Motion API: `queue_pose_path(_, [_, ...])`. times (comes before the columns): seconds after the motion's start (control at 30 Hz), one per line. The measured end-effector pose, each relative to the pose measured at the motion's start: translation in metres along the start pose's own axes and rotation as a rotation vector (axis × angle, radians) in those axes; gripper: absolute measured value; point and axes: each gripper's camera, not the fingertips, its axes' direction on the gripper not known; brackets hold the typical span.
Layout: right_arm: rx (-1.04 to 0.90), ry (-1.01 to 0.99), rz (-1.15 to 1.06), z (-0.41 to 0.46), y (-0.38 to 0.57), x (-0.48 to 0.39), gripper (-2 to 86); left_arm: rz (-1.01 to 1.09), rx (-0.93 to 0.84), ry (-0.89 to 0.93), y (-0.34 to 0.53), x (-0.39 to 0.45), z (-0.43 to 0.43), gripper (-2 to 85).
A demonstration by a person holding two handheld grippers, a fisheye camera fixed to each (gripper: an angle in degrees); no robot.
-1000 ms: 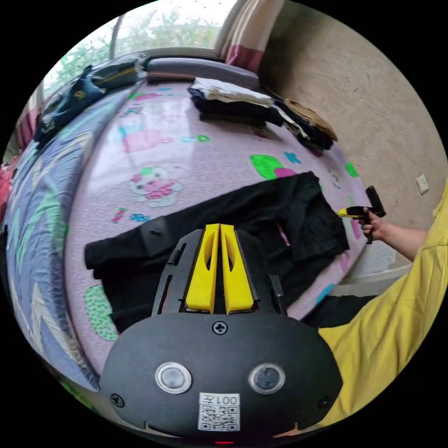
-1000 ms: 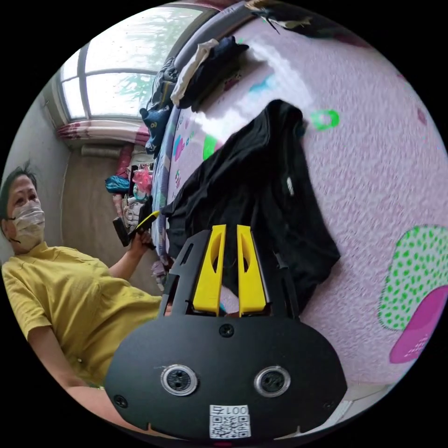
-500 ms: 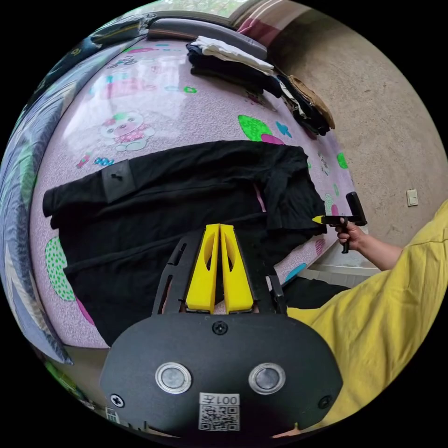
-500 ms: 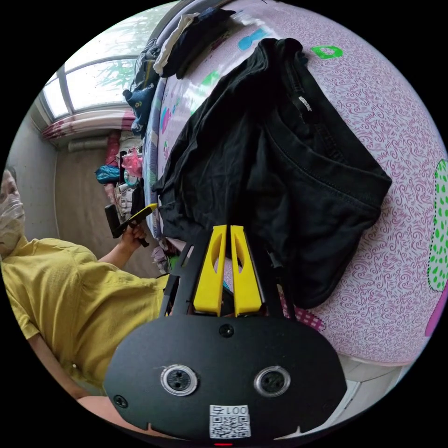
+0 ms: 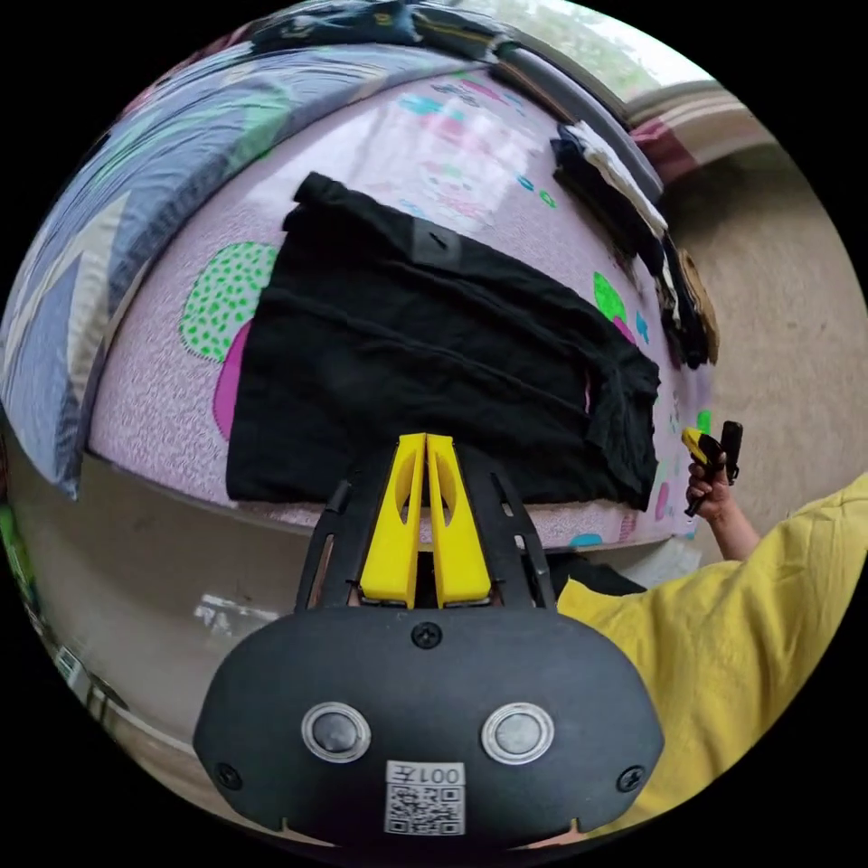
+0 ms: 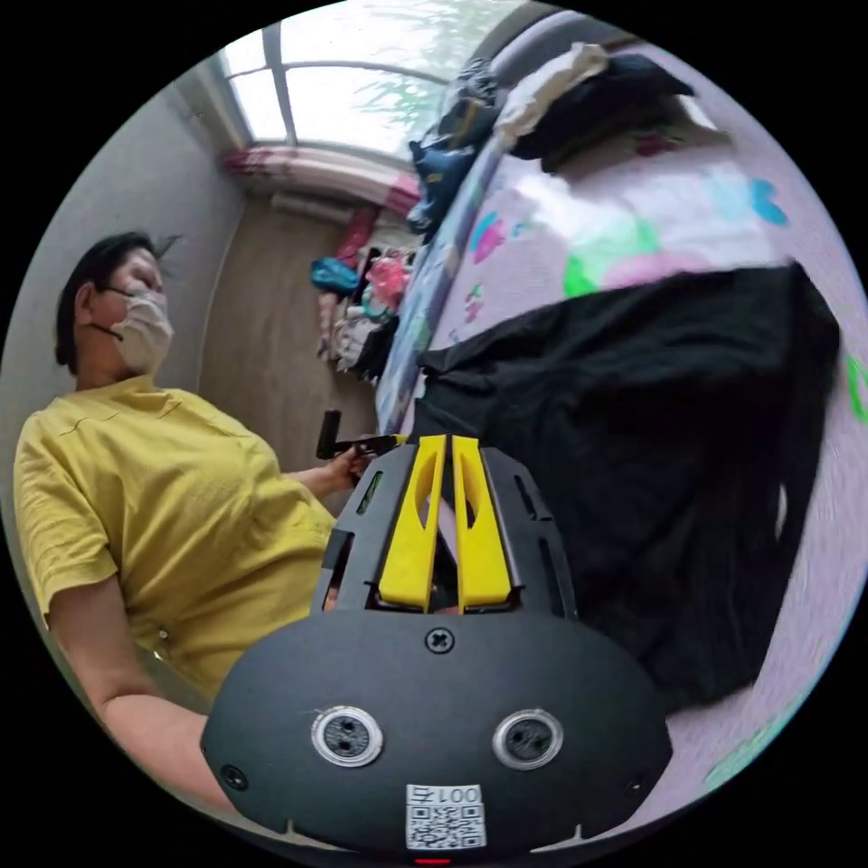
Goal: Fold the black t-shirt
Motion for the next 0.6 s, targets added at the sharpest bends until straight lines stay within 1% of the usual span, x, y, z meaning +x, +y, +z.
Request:
queue_pose_path(0.1, [-0.113,-0.052,-0.193,0.042,-0.045,-0.020,0.5,-0.117,0.067,0.051,0.016,-0.029,-0.005,-1.3])
queue_pose_path(0.17, [-0.220,-0.091,-0.373,0.084,-0.083,-0.038,0.6,-0.194,0.105,0.091,0.030,-0.047,-0.006,-1.3])
queue_pose_path(0.2, [-0.245,-0.103,-0.410,0.096,-0.093,-0.041,0.6,-0.249,0.121,0.117,0.041,-0.058,-0.004,-1.3])
queue_pose_path(0.27, [-0.321,-0.171,-0.519,0.146,-0.133,-0.050,0.6,-0.336,0.154,0.149,0.058,-0.075,0.000,-1.3])
queue_pose_path(0.33, [-0.349,-0.243,-0.594,0.187,-0.163,-0.058,0.6,-0.445,0.191,0.207,0.077,-0.097,0.009,-1.3])
queue_pose_path(0.4, [-0.412,-0.292,-0.611,0.235,-0.192,-0.063,0.5,-0.493,0.207,0.239,0.088,-0.108,0.017,-1.3])
queue_pose_path(0.47, [-0.504,-0.279,-0.652,0.303,-0.217,-0.075,0.6,-0.506,0.214,0.245,0.094,-0.116,0.023,-1.3])
queue_pose_path(0.5, [-0.529,-0.266,-0.665,0.320,-0.221,-0.079,0.6,-0.493,0.217,0.236,0.096,-0.118,0.024,-1.3])
queue_pose_path(0.57, [-0.642,-0.173,-0.730,0.385,-0.219,-0.096,0.6,-0.440,0.244,0.202,0.094,-0.118,0.023,-1.3])
queue_pose_path(0.6, [-0.662,-0.140,-0.755,0.400,-0.215,-0.100,0.6,-0.394,0.269,0.184,0.091,-0.116,0.021,-1.3])
